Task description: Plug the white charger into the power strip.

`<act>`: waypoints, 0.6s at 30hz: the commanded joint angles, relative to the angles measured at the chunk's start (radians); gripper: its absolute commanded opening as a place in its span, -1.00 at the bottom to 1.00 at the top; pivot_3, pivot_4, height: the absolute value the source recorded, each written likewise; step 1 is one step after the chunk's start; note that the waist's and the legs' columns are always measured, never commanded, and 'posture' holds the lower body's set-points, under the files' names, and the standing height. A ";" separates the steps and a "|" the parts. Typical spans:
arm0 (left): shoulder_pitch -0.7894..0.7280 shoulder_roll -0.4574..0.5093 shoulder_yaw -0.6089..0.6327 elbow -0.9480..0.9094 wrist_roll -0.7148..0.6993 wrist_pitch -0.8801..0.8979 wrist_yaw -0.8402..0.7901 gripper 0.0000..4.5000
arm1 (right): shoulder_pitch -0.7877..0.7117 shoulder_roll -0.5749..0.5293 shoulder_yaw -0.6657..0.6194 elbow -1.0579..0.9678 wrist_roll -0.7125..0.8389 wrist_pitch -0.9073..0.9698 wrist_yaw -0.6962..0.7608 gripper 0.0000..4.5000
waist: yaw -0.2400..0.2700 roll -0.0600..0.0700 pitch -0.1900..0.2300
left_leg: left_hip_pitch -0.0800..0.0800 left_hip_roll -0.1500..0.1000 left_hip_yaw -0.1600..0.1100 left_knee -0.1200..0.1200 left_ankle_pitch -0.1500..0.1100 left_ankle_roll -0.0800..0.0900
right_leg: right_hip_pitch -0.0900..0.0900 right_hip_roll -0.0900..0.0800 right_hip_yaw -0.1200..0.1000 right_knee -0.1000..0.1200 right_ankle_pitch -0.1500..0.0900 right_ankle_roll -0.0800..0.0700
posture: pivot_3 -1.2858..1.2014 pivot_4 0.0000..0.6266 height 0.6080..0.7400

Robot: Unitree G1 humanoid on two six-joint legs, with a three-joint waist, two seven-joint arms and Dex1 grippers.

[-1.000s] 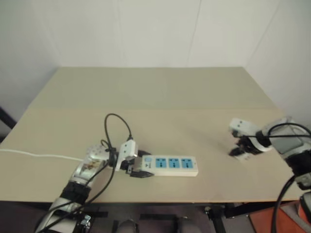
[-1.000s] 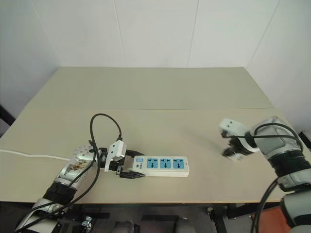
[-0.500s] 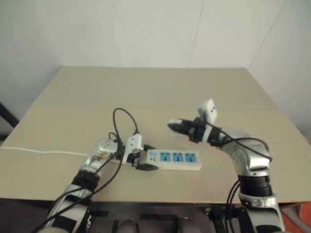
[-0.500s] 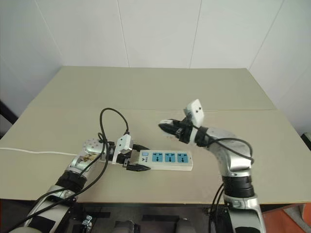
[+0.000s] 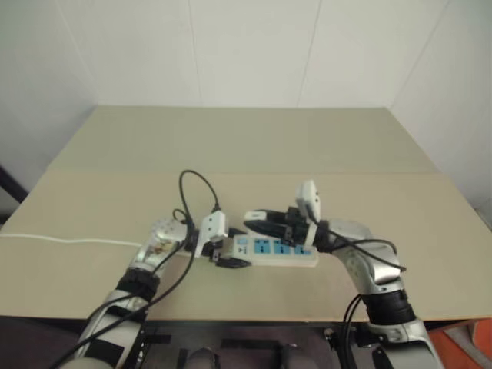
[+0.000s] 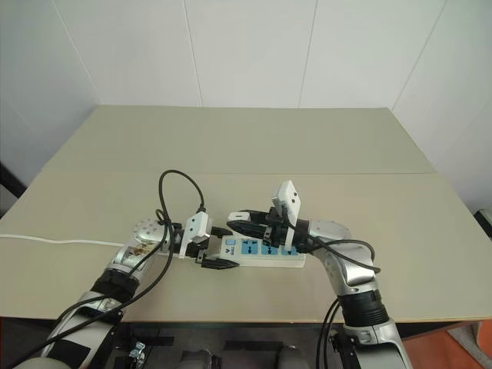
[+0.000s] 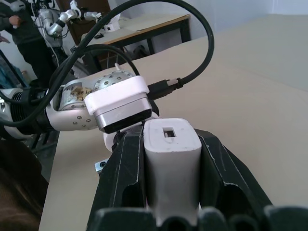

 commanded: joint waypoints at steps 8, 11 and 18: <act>-0.005 0.017 -0.011 0.037 0.002 0.000 -0.048 0.47 | 0.001 0.015 0.033 0.102 -0.038 -0.212 0.041 -0.51 | -0.002 0.000 0.000 | 0.000 0.000 0.000 0.000 0.000 0.000 | 0.000 0.000 0.000 0.000 0.000 0.000 | 0.03 -0.52 1.00; -0.001 0.023 -0.010 0.033 -0.001 0.002 -0.053 0.47 | 0.007 0.018 0.035 0.119 -0.043 -0.250 0.053 -0.51 | -0.002 0.000 0.000 | 0.000 0.000 0.000 0.000 0.000 0.000 | 0.000 0.000 0.000 0.000 0.000 0.000 | 0.03 -0.52 1.00; 0.006 0.037 -0.008 0.022 -0.008 0.008 -0.065 0.47 | 0.008 0.018 0.042 0.162 -0.043 -0.310 0.091 -0.51 | -0.005 0.000 0.000 | 0.000 0.001 0.000 0.000 0.000 0.000 | 0.000 0.001 0.000 0.000 0.000 0.000 | 0.03 -0.52 1.00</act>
